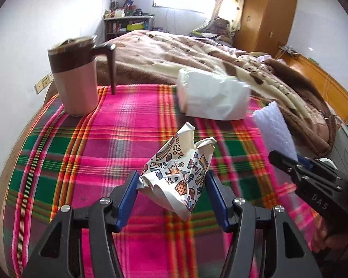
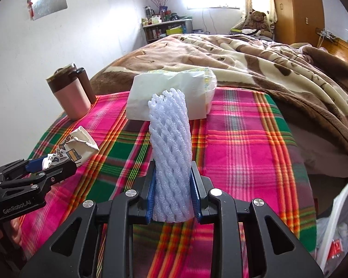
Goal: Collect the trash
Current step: 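Carry the wrapper in the left tool and the foam net in the right tool over the wastebasket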
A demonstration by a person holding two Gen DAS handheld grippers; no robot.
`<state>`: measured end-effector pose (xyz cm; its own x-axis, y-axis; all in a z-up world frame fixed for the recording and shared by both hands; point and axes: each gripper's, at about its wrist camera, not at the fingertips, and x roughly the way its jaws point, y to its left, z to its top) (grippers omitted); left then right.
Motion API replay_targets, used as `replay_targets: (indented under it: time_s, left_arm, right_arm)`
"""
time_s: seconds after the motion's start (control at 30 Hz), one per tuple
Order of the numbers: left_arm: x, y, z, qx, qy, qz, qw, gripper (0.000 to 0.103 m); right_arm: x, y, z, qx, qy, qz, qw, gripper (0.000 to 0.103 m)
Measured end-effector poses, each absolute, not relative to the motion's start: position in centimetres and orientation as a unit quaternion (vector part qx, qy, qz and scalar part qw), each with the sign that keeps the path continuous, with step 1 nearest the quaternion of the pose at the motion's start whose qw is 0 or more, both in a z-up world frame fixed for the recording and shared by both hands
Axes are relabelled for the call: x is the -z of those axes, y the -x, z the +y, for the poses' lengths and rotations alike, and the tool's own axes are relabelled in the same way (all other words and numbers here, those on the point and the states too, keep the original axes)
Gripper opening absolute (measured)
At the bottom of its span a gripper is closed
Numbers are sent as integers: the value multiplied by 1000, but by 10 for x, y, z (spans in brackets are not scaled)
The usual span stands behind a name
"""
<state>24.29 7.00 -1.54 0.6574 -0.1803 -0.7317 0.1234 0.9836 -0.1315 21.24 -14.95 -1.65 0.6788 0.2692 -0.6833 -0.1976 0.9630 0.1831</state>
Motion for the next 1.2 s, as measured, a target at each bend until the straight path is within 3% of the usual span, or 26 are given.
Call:
replay_targets:
  time_s: [1.2]
  left_arm:
    - [-42, -128, -75, 215, -1, 325, 921, 60]
  right_arm:
    - [-21, -94, -273, -29, -122, 296, 947, 27]
